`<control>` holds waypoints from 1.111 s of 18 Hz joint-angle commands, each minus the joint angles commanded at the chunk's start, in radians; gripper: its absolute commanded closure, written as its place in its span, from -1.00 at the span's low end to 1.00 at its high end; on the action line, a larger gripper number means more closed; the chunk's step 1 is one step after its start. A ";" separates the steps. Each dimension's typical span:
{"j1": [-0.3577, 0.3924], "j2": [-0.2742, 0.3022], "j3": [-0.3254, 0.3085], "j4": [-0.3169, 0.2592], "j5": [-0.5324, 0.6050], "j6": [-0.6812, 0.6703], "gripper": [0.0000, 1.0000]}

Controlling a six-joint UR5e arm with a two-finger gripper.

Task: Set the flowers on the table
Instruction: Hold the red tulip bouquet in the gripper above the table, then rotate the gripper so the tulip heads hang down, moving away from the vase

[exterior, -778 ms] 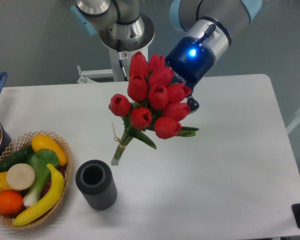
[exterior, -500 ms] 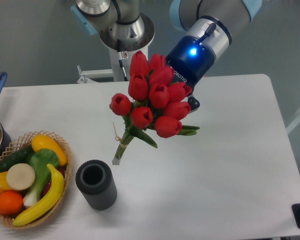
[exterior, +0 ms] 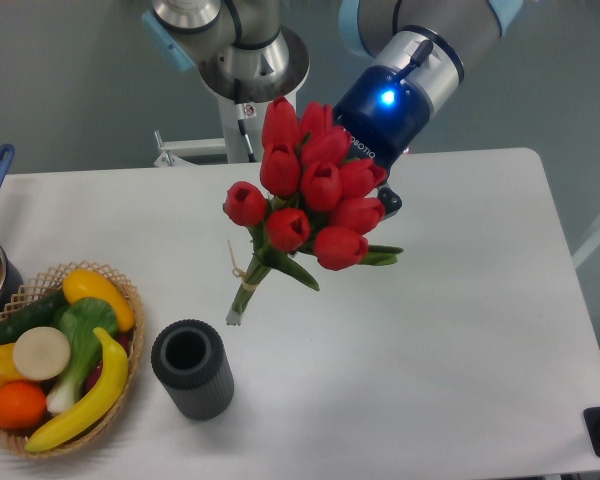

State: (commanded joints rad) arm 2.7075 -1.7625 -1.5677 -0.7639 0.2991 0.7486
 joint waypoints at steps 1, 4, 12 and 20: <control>0.000 -0.002 0.005 0.000 0.021 0.002 0.22; -0.002 0.005 0.002 0.000 0.202 0.000 0.21; -0.006 0.064 -0.061 -0.014 0.588 0.002 0.22; -0.011 0.113 -0.213 -0.012 0.897 0.075 0.22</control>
State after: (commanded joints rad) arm 2.6968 -1.6491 -1.7807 -0.7762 1.1963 0.8237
